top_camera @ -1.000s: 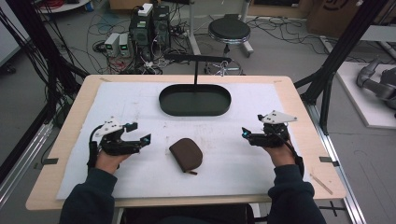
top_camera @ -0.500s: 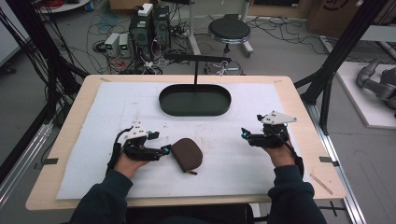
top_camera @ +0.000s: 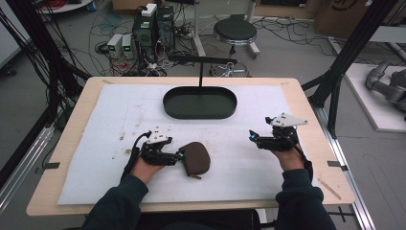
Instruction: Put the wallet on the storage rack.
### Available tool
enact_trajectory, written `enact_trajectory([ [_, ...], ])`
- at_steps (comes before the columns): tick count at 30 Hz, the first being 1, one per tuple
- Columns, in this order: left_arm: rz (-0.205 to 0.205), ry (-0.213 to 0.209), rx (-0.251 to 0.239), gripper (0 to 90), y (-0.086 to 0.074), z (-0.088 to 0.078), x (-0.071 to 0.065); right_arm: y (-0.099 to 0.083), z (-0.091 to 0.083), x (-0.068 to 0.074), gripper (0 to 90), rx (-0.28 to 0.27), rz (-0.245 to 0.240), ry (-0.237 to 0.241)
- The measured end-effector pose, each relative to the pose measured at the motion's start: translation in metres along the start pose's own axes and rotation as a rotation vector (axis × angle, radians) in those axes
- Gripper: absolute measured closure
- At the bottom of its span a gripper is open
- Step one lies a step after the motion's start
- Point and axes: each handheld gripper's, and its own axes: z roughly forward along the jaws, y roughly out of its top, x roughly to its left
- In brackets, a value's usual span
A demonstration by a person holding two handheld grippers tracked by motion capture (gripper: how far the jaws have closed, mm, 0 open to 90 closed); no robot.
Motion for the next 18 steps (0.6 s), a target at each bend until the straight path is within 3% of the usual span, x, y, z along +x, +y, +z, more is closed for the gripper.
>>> enact_trajectory([
  [3, 0.008, 0.003, -0.002, 29.3, 0.002, 0.000, -0.002, 0.000, -0.001, 0.000, 21.6, 0.001, 0.001, 0.000],
  [5, 0.012, -0.041, -0.015, 31.0, 0.003, -0.005, -0.004, 0.000, -0.001, -0.001, 21.6, -0.001, -0.003, -0.002],
  [6, 0.012, -0.041, -0.015, 31.0, 0.003, -0.005, -0.004, 0.000, -0.002, -0.001, 21.6, -0.002, -0.004, -0.004],
  [8, 0.039, -0.094, -0.003, 30.8, 0.002, -0.012, -0.008, 0.000, -0.003, -0.001, 21.6, -0.006, 0.001, -0.006],
  [12, 0.041, -0.113, 0.016, 30.9, -0.004, -0.020, -0.009, -0.001, -0.004, -0.003, 21.6, -0.007, 0.001, -0.008],
  [15, 0.041, -0.104, 0.031, 32.0, -0.007, -0.023, -0.009, -0.001, -0.004, -0.003, 21.6, -0.007, 0.001, -0.008],
  [18, 0.037, -0.154, 0.063, 32.8, -0.012, -0.026, -0.011, -0.001, -0.004, -0.002, 21.6, -0.003, 0.002, -0.006],
])
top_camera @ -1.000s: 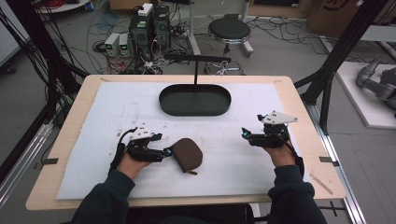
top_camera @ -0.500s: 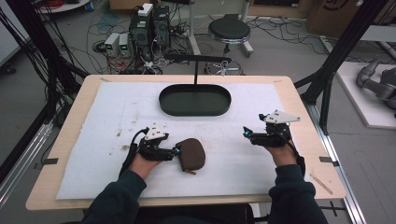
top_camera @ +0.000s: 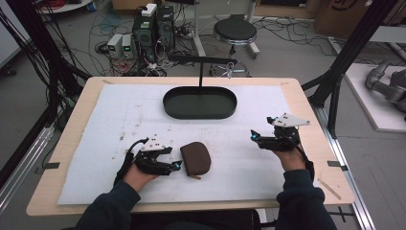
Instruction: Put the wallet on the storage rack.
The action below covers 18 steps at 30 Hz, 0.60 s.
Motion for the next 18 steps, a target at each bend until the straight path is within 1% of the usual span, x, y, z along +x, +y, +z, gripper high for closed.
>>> enact_trajectory([
  [1, 0.000, 0.000, 0.000, 32.8, 0.000, 0.000, 0.000, 0.000, 0.000, 0.000, 21.6, -0.001, -0.002, 0.000],
  [3, 0.007, -0.024, 0.011, 32.8, -0.001, 0.002, -0.004, 0.000, 0.000, 0.000, 21.6, 0.000, -0.002, -0.001],
  [4, 0.023, -0.037, 0.024, 32.7, -0.001, 0.008, -0.009, 0.000, 0.001, 0.001, 21.7, 0.001, -0.003, 0.000],
  [5, 0.023, -0.037, 0.024, 32.5, -0.001, 0.008, -0.009, 0.000, 0.001, 0.001, 21.7, 0.001, -0.003, 0.000],
  [7, 0.034, -0.040, 0.041, 31.4, -0.001, 0.015, -0.014, 0.000, 0.000, 0.001, 21.6, 0.001, -0.004, 0.000],
  [8, 0.039, -0.029, 0.042, 29.4, 0.000, 0.021, -0.018, 0.000, 0.000, 0.001, 21.7, 0.000, -0.005, 0.000],
  [9, 0.039, -0.029, 0.042, 28.7, 0.000, 0.021, -0.018, 0.000, 0.000, 0.001, 21.7, 0.000, -0.005, 0.000],
  [11, 0.043, 0.004, 0.039, 28.5, 0.003, 0.026, -0.024, 0.000, 0.000, 0.001, 21.6, -0.001, -0.004, -0.002],
  [12, 0.043, 0.004, 0.039, 28.5, 0.003, 0.026, -0.024, 0.000, 0.000, 0.001, 21.7, 0.000, -0.002, -0.001],
  [14, 0.023, 0.031, 0.035, 28.4, 0.008, 0.033, -0.027, 0.000, 0.001, 0.001, 21.7, 0.003, -0.001, 0.001],
  [15, 0.023, 0.031, 0.035, 28.4, 0.008, 0.033, -0.027, 0.000, 0.001, 0.001, 21.7, 0.003, -0.001, 0.001],
  [16, 0.015, 0.056, 0.029, 28.4, 0.013, 0.041, -0.028, 0.000, 0.002, 0.001, 21.7, 0.004, -0.006, 0.001],
  [17, 0.015, 0.056, 0.029, 28.3, 0.013, 0.041, -0.028, 0.000, 0.002, 0.001, 21.7, 0.004, -0.006, 0.001],
  [18, 0.009, 0.080, 0.026, 28.4, 0.018, 0.048, -0.029, 0.000, 0.002, 0.002, 21.7, 0.006, -0.005, 0.001],
])
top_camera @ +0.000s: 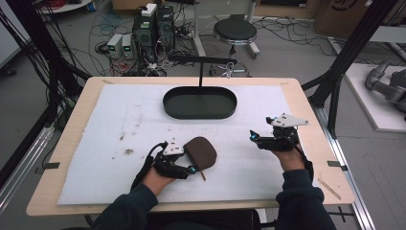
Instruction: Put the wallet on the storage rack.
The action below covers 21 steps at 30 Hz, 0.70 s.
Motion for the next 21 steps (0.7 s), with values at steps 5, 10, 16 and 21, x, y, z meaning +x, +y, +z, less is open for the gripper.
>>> enact_trajectory([
  [5, -0.011, 0.033, -0.008, 28.4, 0.010, 0.013, -0.001, 0.000, 0.000, -0.001, 21.7, -0.001, 0.006, -0.002],
  [10, -0.045, 0.049, -0.012, 28.4, 0.018, 0.024, 0.001, -0.002, 0.001, -0.002, 21.7, 0.003, 0.005, -0.001],
  [16, -0.048, 0.041, -0.076, 28.4, 0.014, 0.011, 0.011, -0.002, 0.001, -0.002, 21.6, -0.006, 0.005, -0.006],
  [21, -0.068, 0.068, -0.161, 26.4, 0.007, -0.017, 0.032, -0.003, 0.006, 0.004, 21.6, -0.001, 0.011, 0.007],
])
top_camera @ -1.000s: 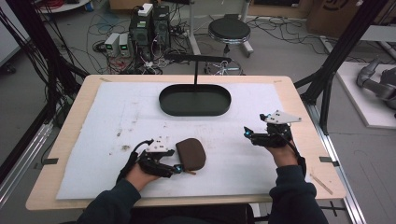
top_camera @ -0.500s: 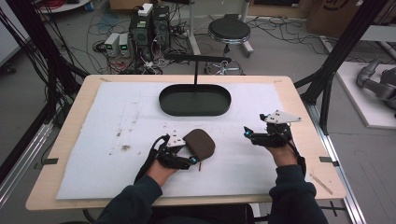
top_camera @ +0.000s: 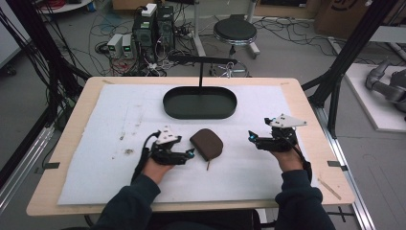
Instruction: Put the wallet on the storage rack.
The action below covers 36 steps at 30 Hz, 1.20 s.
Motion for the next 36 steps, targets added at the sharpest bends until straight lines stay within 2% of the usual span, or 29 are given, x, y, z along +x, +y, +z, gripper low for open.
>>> enact_trajectory([
  [1, -0.015, 0.023, -0.035, 24.7, -0.001, -0.016, 0.015, 0.000, 0.002, 0.002, 21.7, 0.006, -0.001, 0.002],
  [2, -0.015, 0.023, -0.035, 24.4, -0.001, -0.016, 0.015, 0.000, 0.002, 0.002, 21.7, 0.006, -0.001, 0.002],
  [6, -0.012, 0.096, -0.118, 22.3, -0.005, -0.054, 0.047, 0.002, 0.015, 0.020, 20.7, 0.017, -0.041, 0.023],
  [8, -0.013, 0.109, -0.129, 22.1, -0.006, -0.060, 0.051, 0.004, 0.020, 0.027, 20.7, 0.017, -0.051, 0.037],
  [9, -0.006, 0.127, -0.141, 22.1, -0.008, -0.071, 0.061, 0.005, 0.023, 0.031, 20.7, 0.021, -0.054, 0.045],
  [12, -0.012, 0.144, -0.158, 22.1, -0.010, -0.079, 0.067, 0.007, 0.030, 0.041, 20.7, 0.029, -0.072, 0.063],
  [14, 0.002, 0.186, -0.184, 22.1, -0.015, -0.092, 0.078, 0.009, 0.036, 0.048, 20.7, 0.033, -0.077, 0.088],
  [15, 0.002, 0.186, -0.184, 22.1, -0.015, -0.092, 0.078, 0.010, 0.040, 0.052, 20.7, 0.039, -0.080, 0.097],
  [17, 0.007, 0.214, -0.195, 22.1, -0.019, -0.096, 0.083, 0.011, 0.043, 0.056, 20.7, 0.048, -0.087, 0.112],
  [18, -0.001, 0.223, -0.189, 22.1, -0.022, -0.096, 0.085, 0.012, 0.050, 0.065, 20.7, 0.066, -0.110, 0.140],
  [21, -0.003, 0.228, -0.188, 22.1, -0.023, -0.096, 0.087, 0.013, 0.062, 0.078, 20.7, 0.086, -0.142, 0.174],
  [25, -0.037, 0.243, -0.199, 22.1, -0.026, -0.097, 0.090, 0.017, 0.075, 0.095, 20.7, 0.096, -0.163, 0.209],
  [27, -0.043, 0.241, -0.198, 22.1, -0.027, -0.097, 0.091, 0.018, 0.078, 0.099, 20.7, 0.101, -0.164, 0.208],
  [28, -0.046, 0.241, -0.196, 22.1, -0.027, -0.097, 0.091, 0.019, 0.083, 0.108, 20.7, 0.110, -0.177, 0.205],
  [31, -0.053, 0.239, -0.195, 22.1, -0.029, -0.097, 0.091, 0.018, 0.091, 0.120, 20.7, 0.132, -0.221, 0.200],
  [33, -0.059, 0.236, -0.193, 22.2, -0.029, -0.096, 0.091, 0.015, 0.100, 0.124, 17.8, 0.162, -0.251, 0.196],
  [35, -0.063, 0.235, -0.192, 22.2, -0.030, -0.096, 0.092, 0.012, 0.104, 0.126, 17.6, 0.163, -0.294, 0.169],
  [36, -0.063, 0.235, -0.192, 22.2, -0.030, -0.096, 0.092, 0.012, 0.105, 0.128, 17.6, 0.163, -0.299, 0.159],
])
